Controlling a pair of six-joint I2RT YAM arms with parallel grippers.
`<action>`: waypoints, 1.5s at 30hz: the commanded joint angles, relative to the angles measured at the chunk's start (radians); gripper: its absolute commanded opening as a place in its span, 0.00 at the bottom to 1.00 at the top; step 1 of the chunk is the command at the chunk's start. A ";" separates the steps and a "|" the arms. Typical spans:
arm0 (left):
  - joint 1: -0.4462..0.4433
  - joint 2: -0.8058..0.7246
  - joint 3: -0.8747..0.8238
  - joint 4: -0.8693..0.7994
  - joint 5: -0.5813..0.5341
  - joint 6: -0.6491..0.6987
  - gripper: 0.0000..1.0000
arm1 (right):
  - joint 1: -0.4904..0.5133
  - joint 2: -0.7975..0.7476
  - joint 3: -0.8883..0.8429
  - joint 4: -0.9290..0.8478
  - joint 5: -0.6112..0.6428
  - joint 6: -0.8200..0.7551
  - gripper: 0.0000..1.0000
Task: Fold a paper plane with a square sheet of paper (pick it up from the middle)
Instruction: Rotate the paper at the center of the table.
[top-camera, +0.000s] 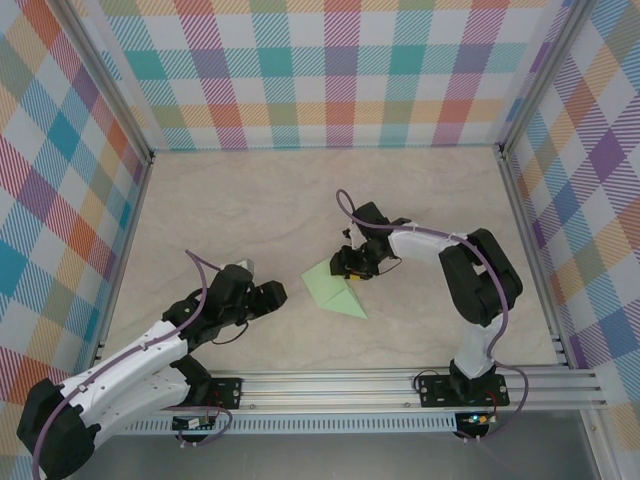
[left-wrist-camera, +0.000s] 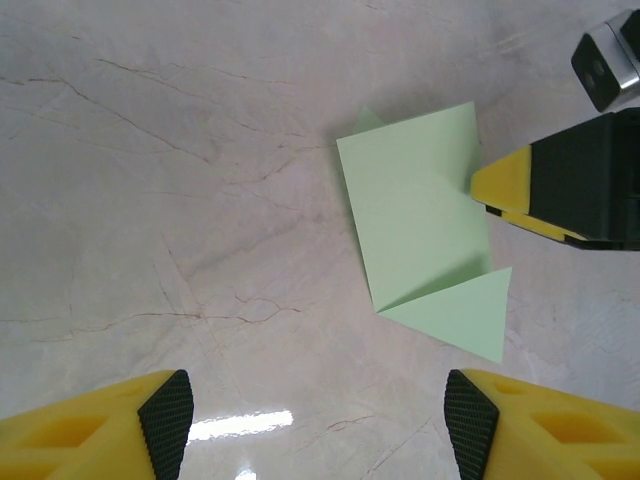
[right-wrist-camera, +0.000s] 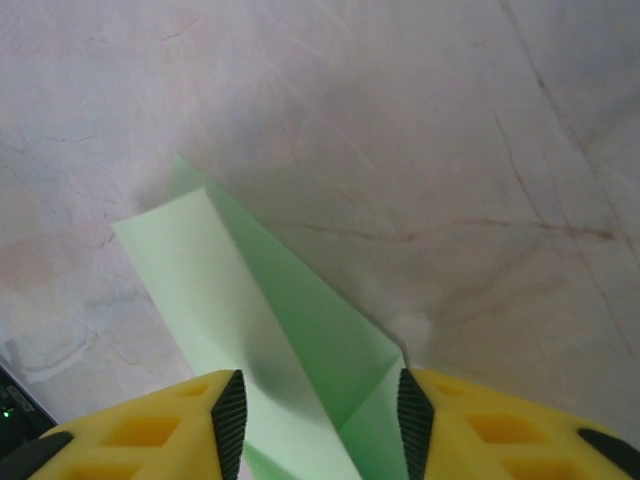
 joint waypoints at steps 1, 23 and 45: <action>0.013 0.009 -0.010 0.033 0.032 0.047 0.70 | -0.006 0.049 0.026 0.042 -0.028 -0.020 0.40; 0.013 -0.004 -0.101 0.141 0.103 -0.029 0.71 | -0.024 -0.195 -0.438 0.550 0.145 0.528 0.25; 0.018 0.004 0.125 -0.287 0.016 0.208 1.00 | -0.019 -0.856 -0.522 0.077 0.237 0.315 1.00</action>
